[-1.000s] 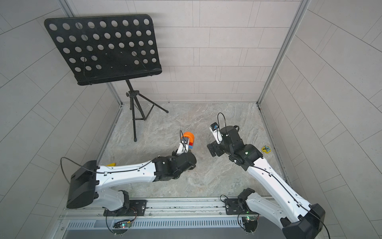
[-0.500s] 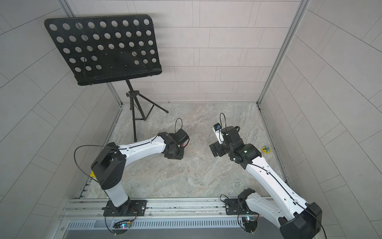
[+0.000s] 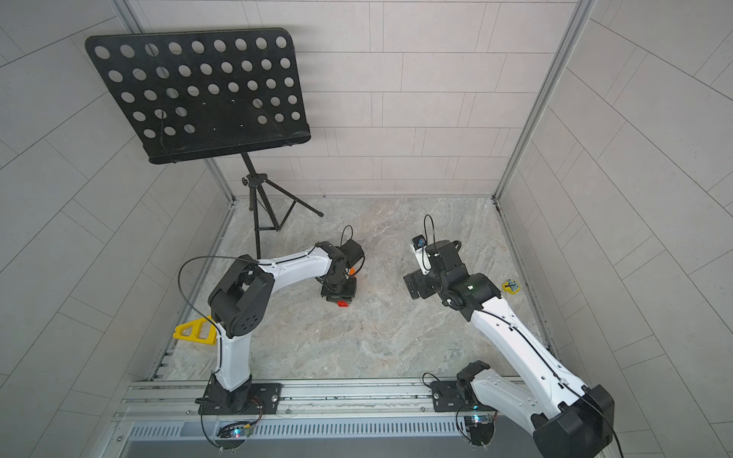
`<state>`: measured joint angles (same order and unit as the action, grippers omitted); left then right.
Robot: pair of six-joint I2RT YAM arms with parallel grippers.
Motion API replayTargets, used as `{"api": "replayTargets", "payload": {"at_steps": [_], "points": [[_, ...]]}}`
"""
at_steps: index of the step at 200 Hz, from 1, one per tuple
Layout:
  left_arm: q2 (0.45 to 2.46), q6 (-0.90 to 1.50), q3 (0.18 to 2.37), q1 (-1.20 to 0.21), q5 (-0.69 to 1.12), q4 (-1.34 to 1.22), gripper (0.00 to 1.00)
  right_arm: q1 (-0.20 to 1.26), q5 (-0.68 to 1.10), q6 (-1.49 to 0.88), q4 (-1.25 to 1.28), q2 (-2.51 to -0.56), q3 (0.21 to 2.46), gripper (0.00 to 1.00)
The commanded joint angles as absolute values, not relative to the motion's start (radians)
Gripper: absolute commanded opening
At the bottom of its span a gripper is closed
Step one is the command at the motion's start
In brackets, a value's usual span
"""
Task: Assemble an ice cream with lego
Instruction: Adjust the lego brick at the center of the board.
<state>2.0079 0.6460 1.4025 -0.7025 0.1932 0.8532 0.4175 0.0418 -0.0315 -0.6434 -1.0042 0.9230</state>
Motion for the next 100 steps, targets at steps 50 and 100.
{"api": "replayTargets", "payload": {"at_steps": [50, 100], "points": [[2.067, 0.650, 1.388, -0.698, 0.146, 0.899, 0.48, 0.405, 0.065, -0.044, -0.651, -0.998, 0.910, 0.97], [2.052, 0.652, 1.371, -0.703, 0.138, 0.865, 0.66, 0.404, 0.071, -0.047, -0.652, -0.995, 0.908, 0.97]]}}
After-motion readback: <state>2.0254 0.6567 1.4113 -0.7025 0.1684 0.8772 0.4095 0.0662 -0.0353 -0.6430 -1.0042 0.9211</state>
